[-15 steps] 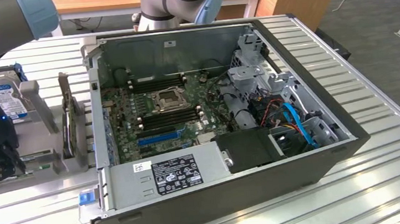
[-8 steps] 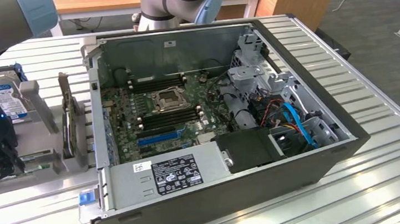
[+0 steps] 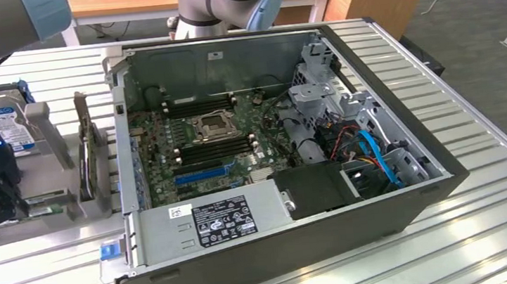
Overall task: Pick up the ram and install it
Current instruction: 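Pick up the ram and move it above insertion slot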
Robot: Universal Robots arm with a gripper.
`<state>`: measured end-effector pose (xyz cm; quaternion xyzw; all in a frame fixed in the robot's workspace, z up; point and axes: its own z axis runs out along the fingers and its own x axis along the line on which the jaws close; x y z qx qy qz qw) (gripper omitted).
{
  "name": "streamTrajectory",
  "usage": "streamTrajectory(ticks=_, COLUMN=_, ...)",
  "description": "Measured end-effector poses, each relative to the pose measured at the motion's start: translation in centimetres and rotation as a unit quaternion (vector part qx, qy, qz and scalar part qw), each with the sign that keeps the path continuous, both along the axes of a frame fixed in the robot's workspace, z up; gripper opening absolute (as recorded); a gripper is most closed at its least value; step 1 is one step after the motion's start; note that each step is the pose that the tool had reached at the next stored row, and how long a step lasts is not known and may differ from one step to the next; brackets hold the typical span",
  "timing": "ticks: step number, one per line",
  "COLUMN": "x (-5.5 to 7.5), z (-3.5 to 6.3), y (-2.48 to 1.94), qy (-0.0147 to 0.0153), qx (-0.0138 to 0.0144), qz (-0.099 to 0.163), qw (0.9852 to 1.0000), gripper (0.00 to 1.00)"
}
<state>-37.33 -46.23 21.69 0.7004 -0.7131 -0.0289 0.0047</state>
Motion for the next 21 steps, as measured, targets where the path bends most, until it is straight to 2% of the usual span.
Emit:
streamTrajectory(ticks=10, x=0.1, z=1.62, y=0.0, qy=0.0, qx=0.0, qz=0.0, qw=1.0, gripper=0.11)
streamTrajectory(ticks=21, x=0.1, z=4.0, y=0.0, qy=0.0, qx=0.0, qz=0.0, qw=1.0, gripper=0.11)
